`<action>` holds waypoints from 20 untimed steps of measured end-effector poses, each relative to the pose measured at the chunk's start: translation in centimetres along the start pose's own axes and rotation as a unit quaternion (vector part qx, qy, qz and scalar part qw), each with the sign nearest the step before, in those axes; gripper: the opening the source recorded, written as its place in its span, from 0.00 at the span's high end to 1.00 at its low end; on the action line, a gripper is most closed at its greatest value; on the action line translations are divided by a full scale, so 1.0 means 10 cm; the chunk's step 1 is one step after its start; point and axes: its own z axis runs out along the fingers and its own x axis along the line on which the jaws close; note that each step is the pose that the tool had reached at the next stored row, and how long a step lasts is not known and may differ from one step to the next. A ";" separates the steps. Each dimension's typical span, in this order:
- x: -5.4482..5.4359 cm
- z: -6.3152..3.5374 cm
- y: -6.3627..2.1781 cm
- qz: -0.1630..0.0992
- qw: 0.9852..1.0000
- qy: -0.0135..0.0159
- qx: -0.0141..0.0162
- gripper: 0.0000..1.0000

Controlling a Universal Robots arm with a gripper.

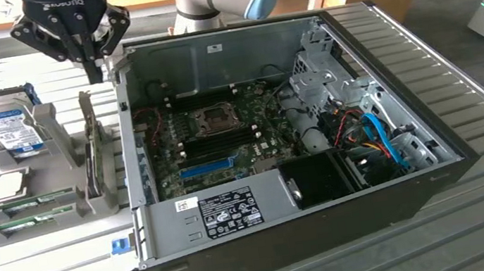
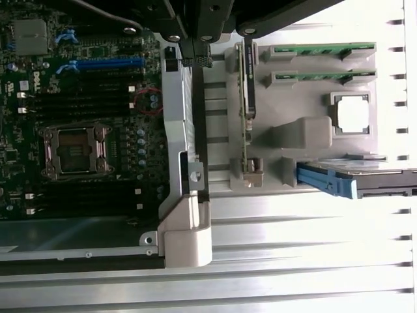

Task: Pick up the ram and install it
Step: 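Reach for the ram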

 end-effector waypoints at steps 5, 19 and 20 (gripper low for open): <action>0.07 0.002 -0.005 0.000 1.000 0.000 0.000 0.90; 0.32 0.009 -0.024 0.000 1.000 0.000 0.000 0.90; 0.33 0.010 -0.025 0.000 1.000 0.000 0.000 0.90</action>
